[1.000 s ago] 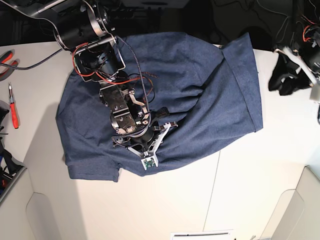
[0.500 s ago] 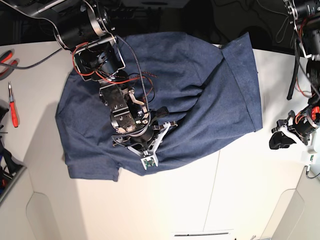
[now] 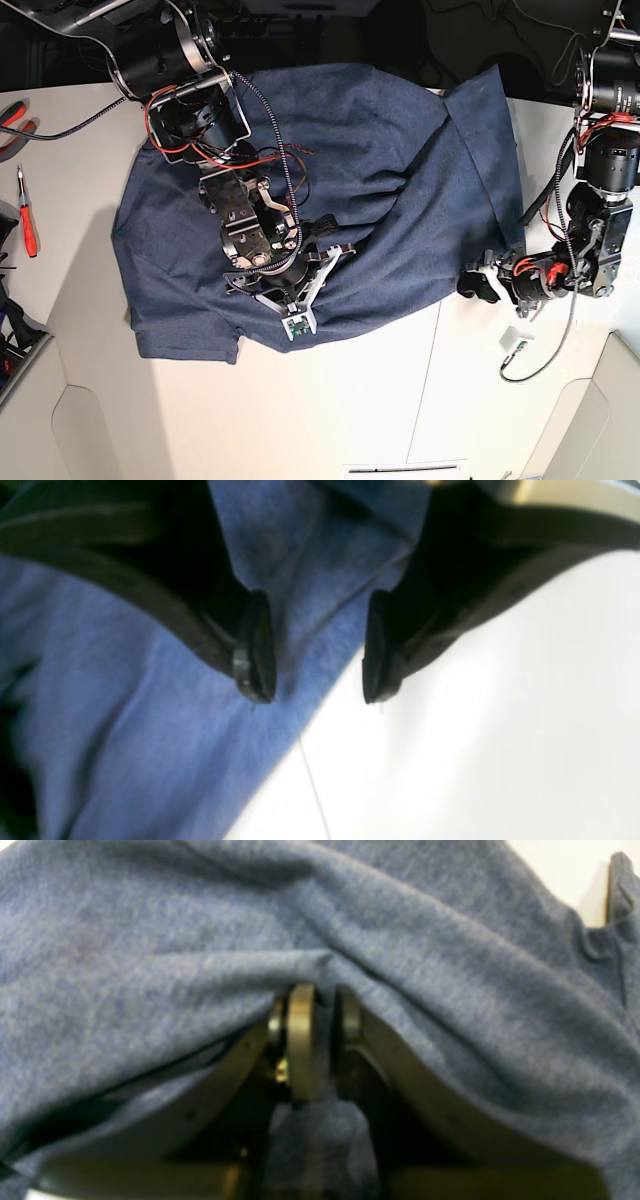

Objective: Layout the t-shirt on the table in an organized manner, then fold the t-shirt properly
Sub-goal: 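Release the edge and move the left gripper back onto the shirt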

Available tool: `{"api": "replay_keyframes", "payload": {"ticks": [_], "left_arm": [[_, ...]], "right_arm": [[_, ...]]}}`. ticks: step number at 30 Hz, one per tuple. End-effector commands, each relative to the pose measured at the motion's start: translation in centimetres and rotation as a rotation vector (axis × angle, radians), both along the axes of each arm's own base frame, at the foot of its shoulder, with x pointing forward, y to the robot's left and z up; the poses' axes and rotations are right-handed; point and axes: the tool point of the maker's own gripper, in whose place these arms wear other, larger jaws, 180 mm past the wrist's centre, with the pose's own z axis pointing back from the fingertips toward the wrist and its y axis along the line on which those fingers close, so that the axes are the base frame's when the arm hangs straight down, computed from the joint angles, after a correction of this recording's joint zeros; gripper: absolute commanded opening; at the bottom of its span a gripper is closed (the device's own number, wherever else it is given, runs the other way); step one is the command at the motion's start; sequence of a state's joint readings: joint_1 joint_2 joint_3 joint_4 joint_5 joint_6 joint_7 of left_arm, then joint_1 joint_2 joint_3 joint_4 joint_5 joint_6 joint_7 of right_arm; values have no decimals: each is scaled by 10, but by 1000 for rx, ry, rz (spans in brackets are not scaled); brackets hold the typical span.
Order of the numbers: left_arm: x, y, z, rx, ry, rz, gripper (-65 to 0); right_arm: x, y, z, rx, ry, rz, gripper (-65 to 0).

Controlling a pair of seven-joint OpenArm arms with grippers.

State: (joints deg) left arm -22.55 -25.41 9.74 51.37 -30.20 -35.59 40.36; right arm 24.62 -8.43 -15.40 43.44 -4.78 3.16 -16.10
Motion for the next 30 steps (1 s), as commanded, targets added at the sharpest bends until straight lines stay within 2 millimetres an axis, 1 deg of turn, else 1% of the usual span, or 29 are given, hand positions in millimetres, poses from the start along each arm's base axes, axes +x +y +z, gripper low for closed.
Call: {"api": "replay_keyframes", "payload": {"ticks": [1,4,5,7,9,11,14,15,17,18,20,21,23,26,30], "left_arm": [[12,-5,12,3,-47,-28,-330],[10,-24,3,19,-39,-67,-330],[10,-30,3,10,-42,-70,-333],[11,-38,3,-6,-46,-76,-346],[12,-42,3,-12,-47,-78,-405],[12,-42,3,-12,-49,-78,-482],[12,-41,4,-12,-50,-76,-570],[12,-41,4,-11,-51,-76,-600],[13,-40,3,-2,-54,-78,-650],[13,-39,3,3,-59,-80,-650],[15,-37,4,21,-73,-86,-650],[16,-36,4,31,-84,-89,-650],[20,-32,4,62,-109,-83,-650],[34,-14,9,139,-169,-26,-650],[50,10,23,211,-227,26,-650]], "right_arm": [[5,-1,5,-15,3,-3,-580],[8,-1,11,-22,-2,-1,-580],[11,-1,16,-29,-10,1,-580],[18,-2,32,-41,-36,2,-580],[28,0,55,-40,-73,-1,-580],[36,1,83,-30,-112,-9,-580],[39,-1,119,-28,-126,-22,-580],[37,-3,127,-34,-115,-27,-581],[32,-6,136,-47,-82,-32,-581],[28,-7,137,-52,-68,-28,-581],[18,-6,132,-55,-44,-9,-581],[12,-5,125,-54,-27,-8,-581],[-6,-5,104,-54,25,-6,-601],[-40,-7,69,-56,111,-2,-629],[-74,-15,37,-58,156,-4,-629]]}}
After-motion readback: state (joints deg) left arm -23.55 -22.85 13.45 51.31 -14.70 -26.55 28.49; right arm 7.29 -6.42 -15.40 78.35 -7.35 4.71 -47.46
